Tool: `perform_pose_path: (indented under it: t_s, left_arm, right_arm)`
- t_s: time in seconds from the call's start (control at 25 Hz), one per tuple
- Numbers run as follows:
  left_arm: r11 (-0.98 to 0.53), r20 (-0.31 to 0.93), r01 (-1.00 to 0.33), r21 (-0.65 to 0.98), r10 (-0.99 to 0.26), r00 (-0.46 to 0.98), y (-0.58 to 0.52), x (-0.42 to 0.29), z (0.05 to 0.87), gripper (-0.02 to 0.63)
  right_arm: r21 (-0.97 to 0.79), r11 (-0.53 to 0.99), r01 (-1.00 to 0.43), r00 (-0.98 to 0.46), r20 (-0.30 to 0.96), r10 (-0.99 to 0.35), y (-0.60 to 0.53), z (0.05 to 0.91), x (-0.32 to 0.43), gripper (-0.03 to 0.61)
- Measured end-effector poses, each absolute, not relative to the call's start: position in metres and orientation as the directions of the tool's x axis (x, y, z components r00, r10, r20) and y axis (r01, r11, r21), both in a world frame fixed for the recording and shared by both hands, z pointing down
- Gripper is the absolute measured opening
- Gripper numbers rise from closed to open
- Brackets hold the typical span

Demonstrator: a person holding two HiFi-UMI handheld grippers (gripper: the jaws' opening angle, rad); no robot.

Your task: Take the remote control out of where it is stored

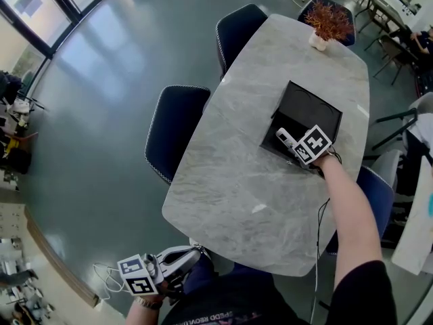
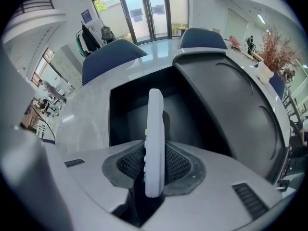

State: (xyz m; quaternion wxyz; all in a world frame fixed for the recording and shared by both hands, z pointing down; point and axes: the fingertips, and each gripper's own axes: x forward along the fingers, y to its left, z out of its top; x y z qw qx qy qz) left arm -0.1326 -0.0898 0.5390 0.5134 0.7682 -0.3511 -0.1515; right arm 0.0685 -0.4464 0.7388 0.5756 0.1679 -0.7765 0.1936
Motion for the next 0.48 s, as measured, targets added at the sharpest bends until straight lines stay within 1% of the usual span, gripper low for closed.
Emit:
perform_pose_path:
  t_s: [0.32,0.4,0.48]
  left_arm:
    - [-0.273,0.106,-0.365,0.89,-0.656,0.748,-0.095,-0.133,0.533,0.003]
    - [-0.294,0.097,-0.358,0.886,-0.638,0.764,-0.099,-0.131,0.528,0.003]
    - [-0.317,0.088,-0.351,0.881,-0.618,0.781,-0.102,-0.128,0.522,0.003]
  right_arm:
    - [-0.107,0.811,-0.575,-0.398,0.903,-0.163,-0.454,0.686,0.076,0.115]
    - [-0.152,0.771,-0.618,-0.46,0.866,-0.198,-0.451,0.667,0.079,0.115]
    - [-0.236,0.706,-0.668,-0.539,0.807,-0.24,-0.447,0.647,0.082,0.115]
